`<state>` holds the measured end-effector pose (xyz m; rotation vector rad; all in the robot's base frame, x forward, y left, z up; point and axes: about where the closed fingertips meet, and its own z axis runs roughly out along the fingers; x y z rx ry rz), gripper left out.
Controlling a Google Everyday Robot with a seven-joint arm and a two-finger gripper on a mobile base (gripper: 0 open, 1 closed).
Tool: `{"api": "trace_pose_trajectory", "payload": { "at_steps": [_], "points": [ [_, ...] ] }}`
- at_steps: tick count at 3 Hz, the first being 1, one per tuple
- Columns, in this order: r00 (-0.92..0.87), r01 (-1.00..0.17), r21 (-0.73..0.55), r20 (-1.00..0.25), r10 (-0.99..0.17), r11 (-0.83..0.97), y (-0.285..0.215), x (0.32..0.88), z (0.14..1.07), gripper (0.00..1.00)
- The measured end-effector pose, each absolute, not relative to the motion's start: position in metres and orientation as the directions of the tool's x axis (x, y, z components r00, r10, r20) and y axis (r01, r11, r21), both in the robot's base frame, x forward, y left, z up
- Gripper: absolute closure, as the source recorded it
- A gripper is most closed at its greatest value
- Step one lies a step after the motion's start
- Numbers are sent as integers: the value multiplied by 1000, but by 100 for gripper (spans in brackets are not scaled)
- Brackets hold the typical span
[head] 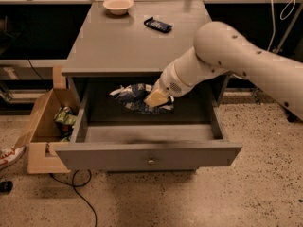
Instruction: Place blue chip bag into top drawer
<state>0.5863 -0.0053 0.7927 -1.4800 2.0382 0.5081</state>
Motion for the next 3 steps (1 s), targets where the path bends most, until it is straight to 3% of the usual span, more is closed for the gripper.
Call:
{"api": "trace_pose_trajectory", "payload": {
  "at_steps": [3],
  "points": [
    [-416,-826,-14,-659,-627,563,34,649,734,100]
  ]
}}
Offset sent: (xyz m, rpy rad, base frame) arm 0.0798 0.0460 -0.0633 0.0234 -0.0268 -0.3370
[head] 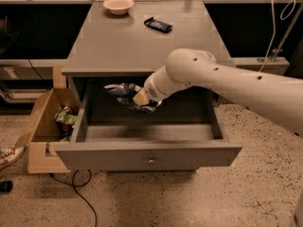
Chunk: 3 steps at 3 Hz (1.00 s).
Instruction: Place blue chip bag into top drawer
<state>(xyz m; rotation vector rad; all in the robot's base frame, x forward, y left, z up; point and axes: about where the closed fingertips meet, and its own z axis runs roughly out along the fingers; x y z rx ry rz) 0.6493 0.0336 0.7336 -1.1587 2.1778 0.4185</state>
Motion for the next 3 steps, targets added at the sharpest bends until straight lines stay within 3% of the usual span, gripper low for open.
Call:
{"api": "trace_pose_trajectory", "payload": {
  "at_steps": [1,2,3],
  "points": [
    [-431,-817,-5,-659,-616,577,36,652,730,86],
    [-431,-817,-5,-659,-616,577,36,652,730,55],
    [-432,-817,-4,-659,-616,577,36,652,730,31]
  ]
}}
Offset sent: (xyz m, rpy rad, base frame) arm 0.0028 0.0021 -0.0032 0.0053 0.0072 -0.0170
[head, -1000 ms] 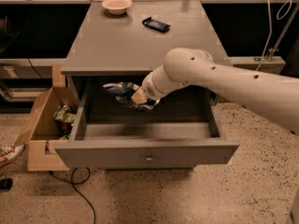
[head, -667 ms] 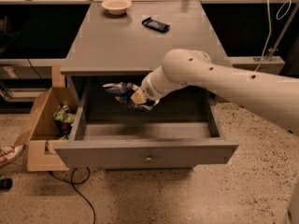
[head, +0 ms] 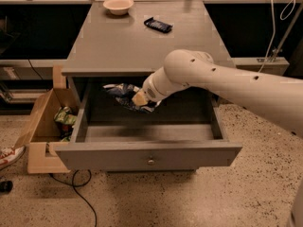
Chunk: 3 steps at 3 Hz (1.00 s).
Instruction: Place blue chip bag into top drawer
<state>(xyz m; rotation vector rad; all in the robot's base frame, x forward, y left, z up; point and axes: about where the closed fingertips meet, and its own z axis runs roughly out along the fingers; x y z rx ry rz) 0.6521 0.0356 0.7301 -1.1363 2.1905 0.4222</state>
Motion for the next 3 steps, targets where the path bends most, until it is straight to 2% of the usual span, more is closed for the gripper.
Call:
{"api": "trace_pose_trajectory", "payload": {
  "at_steps": [1,2,3],
  "points": [
    [-484,-798,58,-655,-581,600,20,648,705,8],
    [-528,-769,100,-655,-540,631,1,646,687,0],
    [-544,-730,88,-676,-498,678,-27,641,693,0]
  ]
}}
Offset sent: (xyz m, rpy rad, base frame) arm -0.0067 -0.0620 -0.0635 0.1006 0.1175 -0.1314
